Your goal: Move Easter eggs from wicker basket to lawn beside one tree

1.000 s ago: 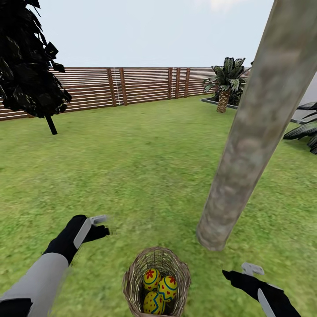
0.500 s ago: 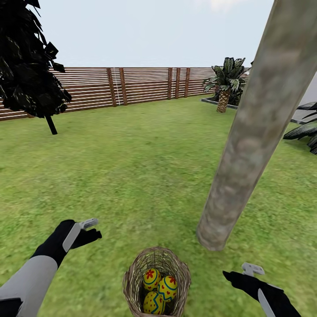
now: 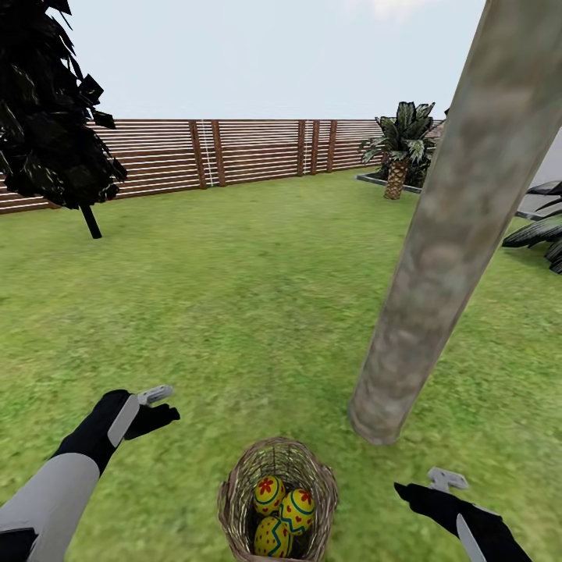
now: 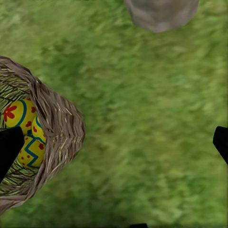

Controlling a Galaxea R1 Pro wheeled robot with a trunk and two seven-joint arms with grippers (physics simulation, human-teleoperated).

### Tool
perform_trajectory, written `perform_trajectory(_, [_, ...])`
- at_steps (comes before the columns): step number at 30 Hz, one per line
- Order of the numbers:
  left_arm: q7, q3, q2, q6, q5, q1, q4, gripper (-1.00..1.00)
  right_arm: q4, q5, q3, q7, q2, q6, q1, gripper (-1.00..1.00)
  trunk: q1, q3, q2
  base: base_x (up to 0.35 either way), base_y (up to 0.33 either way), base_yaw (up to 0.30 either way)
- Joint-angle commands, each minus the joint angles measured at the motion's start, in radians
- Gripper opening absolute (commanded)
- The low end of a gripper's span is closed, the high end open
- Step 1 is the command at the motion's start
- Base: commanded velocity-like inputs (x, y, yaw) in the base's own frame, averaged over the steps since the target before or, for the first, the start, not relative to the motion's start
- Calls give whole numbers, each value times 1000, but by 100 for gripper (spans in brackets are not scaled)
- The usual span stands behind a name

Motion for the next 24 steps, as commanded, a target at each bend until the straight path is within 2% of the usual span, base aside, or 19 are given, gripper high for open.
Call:
perform_trajectory(1, [9, 1, 0, 5, 11, 0, -2, 100, 0, -11, -2, 2, 0, 6, 0, 100, 0, -1, -1, 0, 0, 0])
perform_trajectory(4, [13, 2, 4, 7, 6, 0, 0, 100, 28, -11, -3, 4, -1, 9, 0, 100, 0, -1, -1, 0, 0, 0])
perform_trajectory(9, [13, 2, 4, 6, 7, 1, 17, 100, 13, -7, 0, 0, 1, 26, 0, 100, 0, -1, -1, 0, 0, 0])
perform_trajectory(11, [11, 5, 5, 5, 7, 1, 35, 100, -5, -7, 1, -1, 1, 56, 0, 100, 0, -1, -1, 0, 0, 0])
perform_trajectory(15, [10, 16, 4, 3, 7, 1, 59, 100, -86, -7, 9, -25, 10, 162, 0, 100, 0, -1, -1, 0, 0, 0])
perform_trajectory(17, [10, 18, 1, 1, 8, 1, 63, 100, -129, -7, 40, -42, 17, 199, 0, 100, 0, -1, -1, 0, 0, 0])
perform_trajectory(20, [12, 21, -1, 0, 9, 1, 62, 100, -153, -8, 95, -51, 19, 213, 0, 100, 0, -1, -1, 0, 0, 0])
perform_trajectory(24, [14, 34, 1, 1, 9, 1, 62, 100, -163, -8, 118, -53, 20, 216, 0, 100, 0, -1, -1, 0, 0, 0])
